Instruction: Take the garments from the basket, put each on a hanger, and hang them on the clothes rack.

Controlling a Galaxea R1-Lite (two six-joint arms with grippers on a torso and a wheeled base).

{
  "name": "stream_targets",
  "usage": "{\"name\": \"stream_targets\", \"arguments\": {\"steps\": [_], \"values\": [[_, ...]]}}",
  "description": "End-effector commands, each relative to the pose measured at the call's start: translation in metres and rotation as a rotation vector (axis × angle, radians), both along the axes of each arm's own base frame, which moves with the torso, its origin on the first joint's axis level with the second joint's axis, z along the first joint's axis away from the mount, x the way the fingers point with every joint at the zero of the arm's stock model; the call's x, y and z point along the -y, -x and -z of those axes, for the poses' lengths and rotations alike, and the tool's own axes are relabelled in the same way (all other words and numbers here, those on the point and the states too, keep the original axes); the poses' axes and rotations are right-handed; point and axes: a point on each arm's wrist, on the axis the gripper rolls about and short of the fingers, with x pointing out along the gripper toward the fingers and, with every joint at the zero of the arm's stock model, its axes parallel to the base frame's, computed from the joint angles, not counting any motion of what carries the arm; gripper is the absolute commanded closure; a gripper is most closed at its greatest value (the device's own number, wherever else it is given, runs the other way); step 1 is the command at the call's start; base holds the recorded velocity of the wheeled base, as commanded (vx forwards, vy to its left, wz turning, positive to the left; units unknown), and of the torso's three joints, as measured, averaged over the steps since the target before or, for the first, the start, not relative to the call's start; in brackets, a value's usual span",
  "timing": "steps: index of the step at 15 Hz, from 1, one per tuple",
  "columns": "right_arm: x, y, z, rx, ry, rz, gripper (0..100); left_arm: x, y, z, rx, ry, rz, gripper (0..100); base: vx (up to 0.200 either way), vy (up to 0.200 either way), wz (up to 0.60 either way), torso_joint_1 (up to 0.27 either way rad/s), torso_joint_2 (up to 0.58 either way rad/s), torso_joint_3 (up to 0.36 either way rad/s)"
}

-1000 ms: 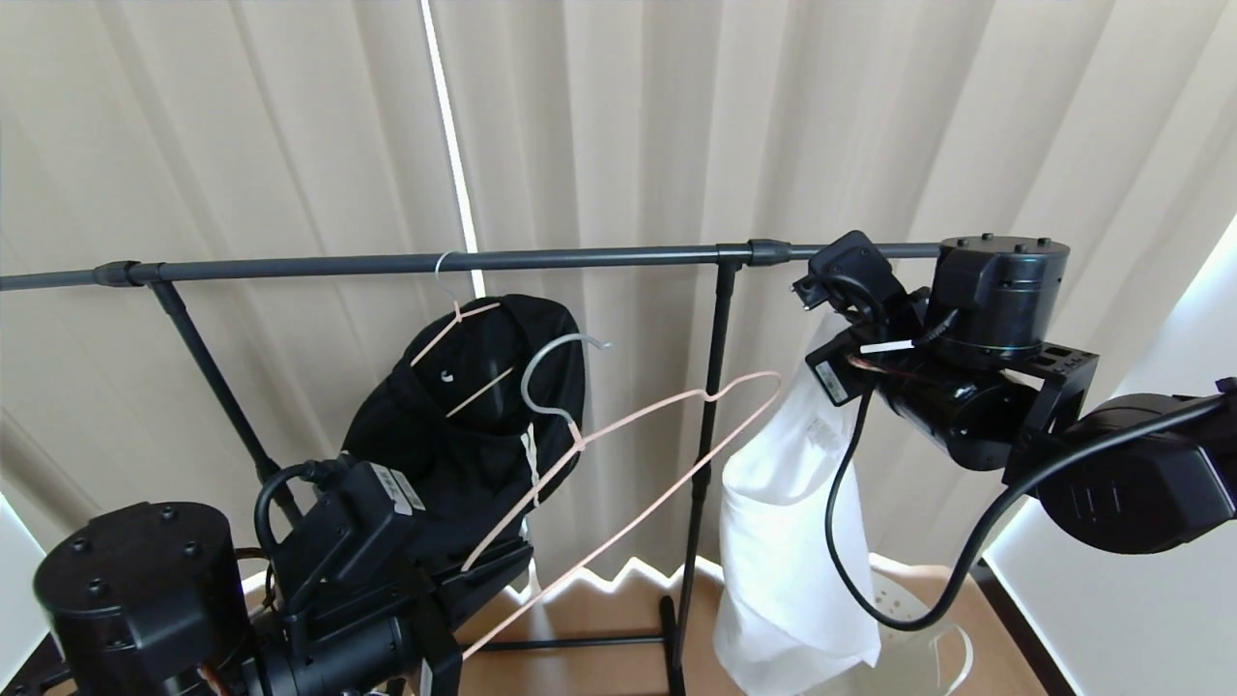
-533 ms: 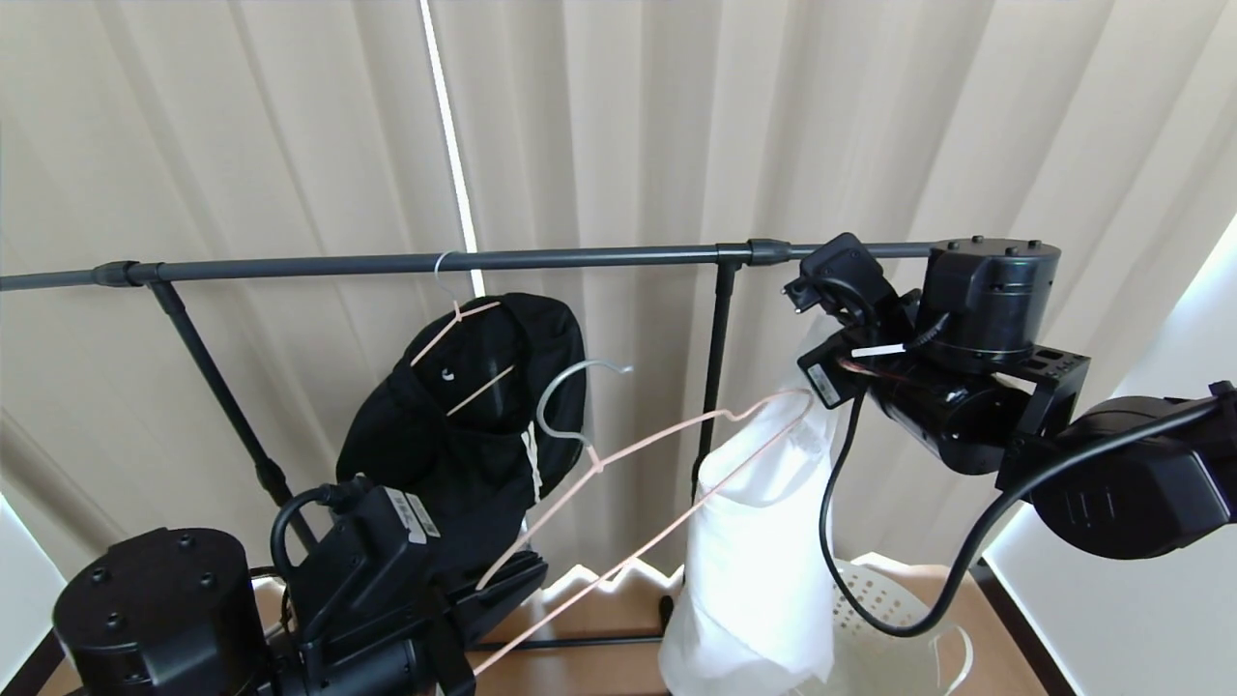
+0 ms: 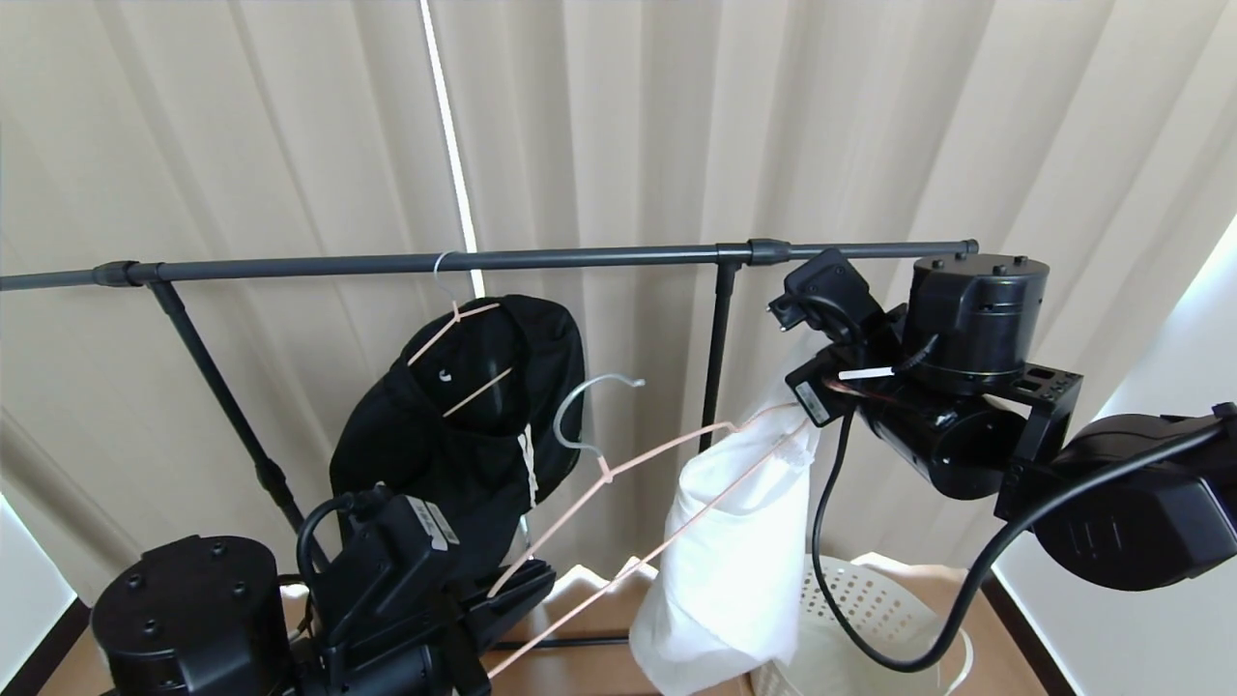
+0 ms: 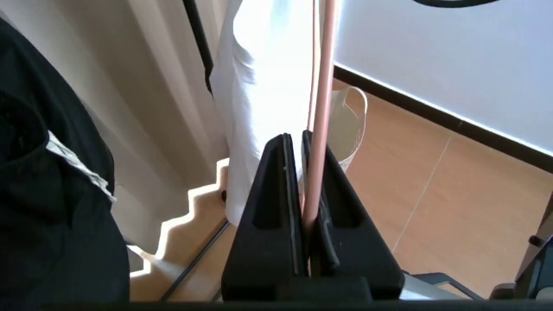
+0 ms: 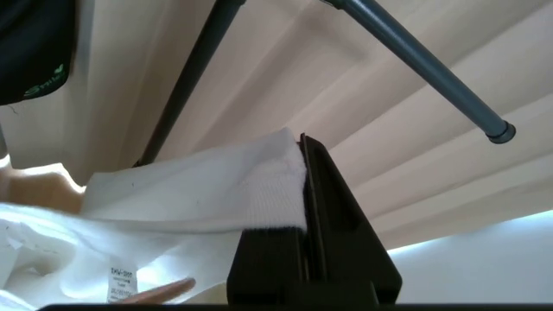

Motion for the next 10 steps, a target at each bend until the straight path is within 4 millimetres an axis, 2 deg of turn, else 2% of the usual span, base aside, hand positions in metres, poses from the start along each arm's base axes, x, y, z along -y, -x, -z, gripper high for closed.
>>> {"name": "stream_targets", "arguments": {"steps": [1,6,7,10], "values": [[-0.004,0.006,-0.003,0.006,-0.013,-0.018,100,0.003,-0.004,0.001,-0.004,0.006,-0.019,100,0.000,0.000,0.00,0.000,0.00,0.000],[-0.011,0.012,-0.004,0.012,-0.019,0.000,100,0.007,-0.008,-0.001,0.011,0.043,-0.050,100,0.000,0.000,0.00,0.000,0.00,0.000],[-0.013,0.013,-0.003,0.011,-0.016,0.000,100,0.016,-0.006,0.005,-0.002,0.050,-0.052,100,0.000,0.000,0.00,0.000,0.00,0.000],[-0.017,0.019,-0.003,0.009,-0.018,-0.021,100,0.022,-0.013,0.009,0.033,0.079,-0.090,100,0.000,0.000,0.00,0.000,0.00,0.000]]}}
